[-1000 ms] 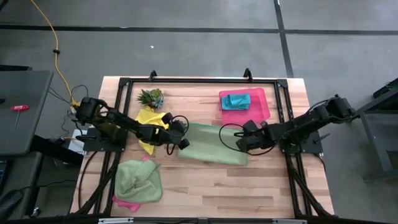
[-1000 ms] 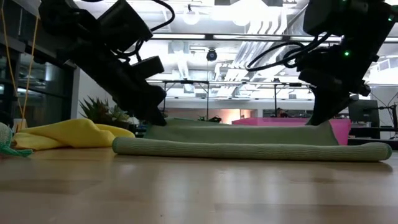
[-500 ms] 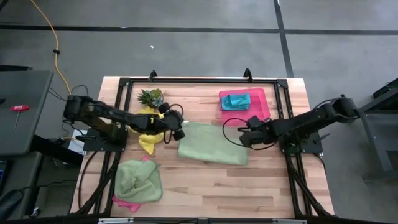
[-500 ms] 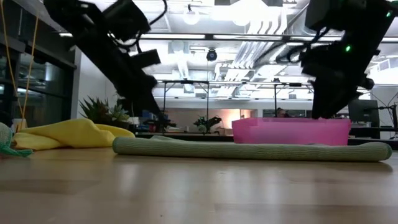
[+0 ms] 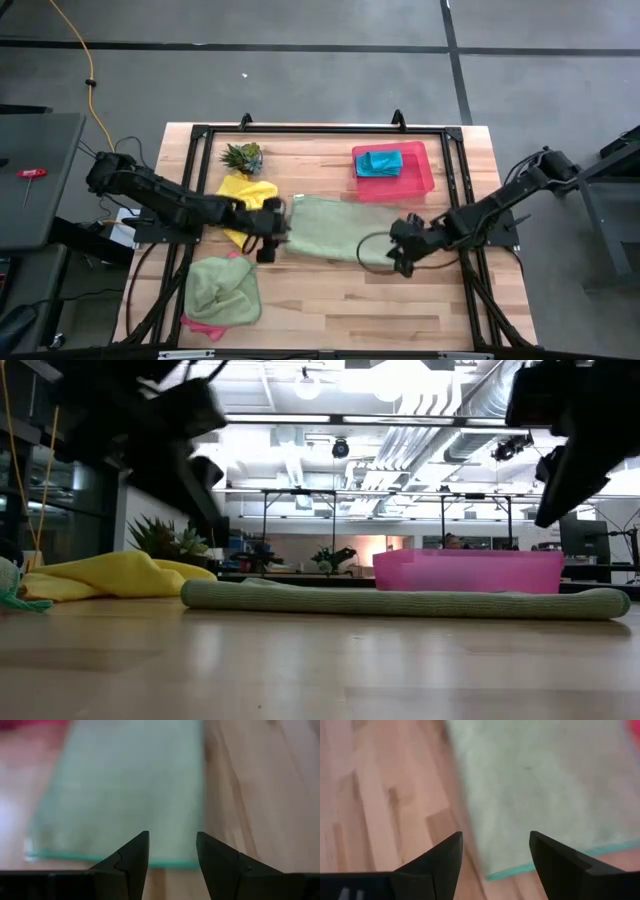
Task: Fold microfiber towels
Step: Fold the right green microfiber cloth
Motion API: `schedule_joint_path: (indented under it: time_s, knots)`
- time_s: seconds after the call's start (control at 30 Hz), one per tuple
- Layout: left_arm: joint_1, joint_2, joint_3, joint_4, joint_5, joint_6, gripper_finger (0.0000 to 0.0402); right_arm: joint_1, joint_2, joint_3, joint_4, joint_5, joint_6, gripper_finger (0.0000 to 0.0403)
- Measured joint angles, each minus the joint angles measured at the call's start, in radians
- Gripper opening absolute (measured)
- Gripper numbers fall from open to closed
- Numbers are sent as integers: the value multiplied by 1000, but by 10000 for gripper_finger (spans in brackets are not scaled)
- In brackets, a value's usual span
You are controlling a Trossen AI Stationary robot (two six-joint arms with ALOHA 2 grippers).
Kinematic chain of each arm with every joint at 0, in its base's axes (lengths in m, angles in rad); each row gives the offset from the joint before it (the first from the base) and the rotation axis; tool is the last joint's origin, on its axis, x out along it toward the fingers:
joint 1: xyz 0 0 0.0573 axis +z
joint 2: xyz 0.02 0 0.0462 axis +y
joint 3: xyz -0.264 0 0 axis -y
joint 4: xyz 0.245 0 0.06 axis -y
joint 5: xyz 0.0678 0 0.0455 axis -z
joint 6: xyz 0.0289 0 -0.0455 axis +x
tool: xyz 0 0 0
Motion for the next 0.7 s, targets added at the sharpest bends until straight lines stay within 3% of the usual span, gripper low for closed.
schedule_joint_path:
  time_s: [0.2,0.33,0.7]
  knots:
    - [-117,126,2,71,-58,42,154,36,66,0,35,-1,-27,220]
    - [-111,163,3,86,-124,36,154,36,85,0,36,5,-26,220]
    - [-111,208,2,74,-59,125,154,33,80,0,19,11,-27,220]
